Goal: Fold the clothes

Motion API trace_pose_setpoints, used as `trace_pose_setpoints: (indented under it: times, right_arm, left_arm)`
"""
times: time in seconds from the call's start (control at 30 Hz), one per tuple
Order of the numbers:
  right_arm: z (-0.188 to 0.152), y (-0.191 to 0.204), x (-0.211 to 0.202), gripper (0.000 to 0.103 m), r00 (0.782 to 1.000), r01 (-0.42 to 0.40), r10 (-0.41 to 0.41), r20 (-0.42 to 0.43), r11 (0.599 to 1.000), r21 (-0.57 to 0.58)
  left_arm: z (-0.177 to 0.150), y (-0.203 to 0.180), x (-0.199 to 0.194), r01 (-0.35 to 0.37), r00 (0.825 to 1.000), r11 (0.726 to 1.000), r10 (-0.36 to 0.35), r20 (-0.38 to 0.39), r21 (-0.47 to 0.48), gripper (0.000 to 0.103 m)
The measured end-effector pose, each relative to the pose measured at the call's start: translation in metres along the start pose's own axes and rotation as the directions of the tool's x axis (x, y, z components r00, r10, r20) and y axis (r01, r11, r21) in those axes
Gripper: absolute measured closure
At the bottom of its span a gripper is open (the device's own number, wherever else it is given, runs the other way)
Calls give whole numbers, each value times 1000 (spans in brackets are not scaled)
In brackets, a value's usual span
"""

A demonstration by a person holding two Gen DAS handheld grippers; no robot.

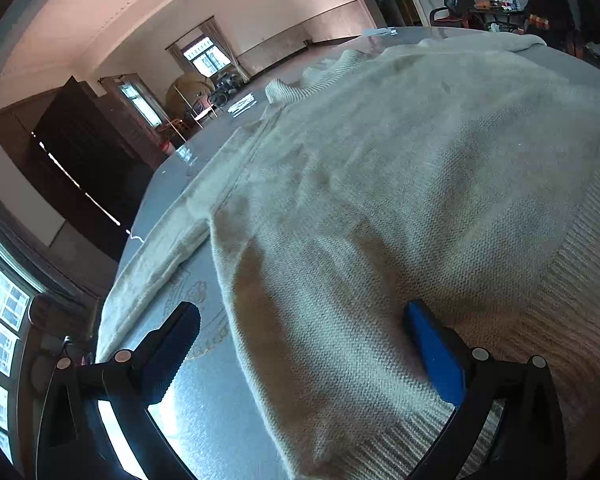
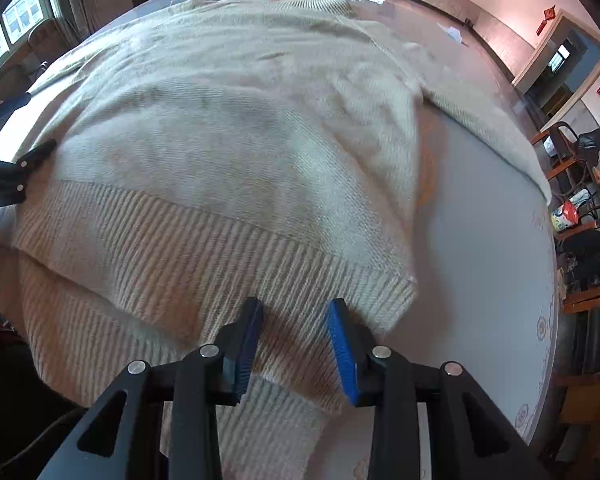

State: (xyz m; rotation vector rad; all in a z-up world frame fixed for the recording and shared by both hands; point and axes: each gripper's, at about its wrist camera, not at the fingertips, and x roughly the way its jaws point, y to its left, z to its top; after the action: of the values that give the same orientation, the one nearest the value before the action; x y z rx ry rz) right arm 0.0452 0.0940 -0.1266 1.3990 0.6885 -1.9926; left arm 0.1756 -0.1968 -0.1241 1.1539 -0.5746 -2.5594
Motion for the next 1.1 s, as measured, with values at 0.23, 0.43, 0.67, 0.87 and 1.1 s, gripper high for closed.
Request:
trace_pose_setpoints:
  times: [0.23, 0.43, 0.67, 0.87, 1.1]
  right_arm:
    - [-38, -25, -33, 64, 996, -88, 88, 35, 996, 16]
    - [-48, -33, -49, 64, 986, -99, 87, 139, 992, 81]
    - [-73, -10, -45, 63, 992, -112, 118, 50, 988, -101]
    - [-35, -39, -66, 63, 977, -142, 138, 164, 990, 9]
    - [28, -21, -16, 63, 993, -74, 77, 92, 996, -40]
  left_arm:
    - [-9, 11, -32, 42, 999, 998, -43, -23, -36, 1]
    - [2, -6, -43, -105, 994, 992, 102, -38, -74, 1]
    - [-10, -6, -50, -167, 980, 984, 159, -115, -64, 1]
    - [18, 13, -59, -115, 993, 977, 117, 0, -182, 1]
    - [43, -3, 4, -85, 989, 964, 50, -142, -251, 1]
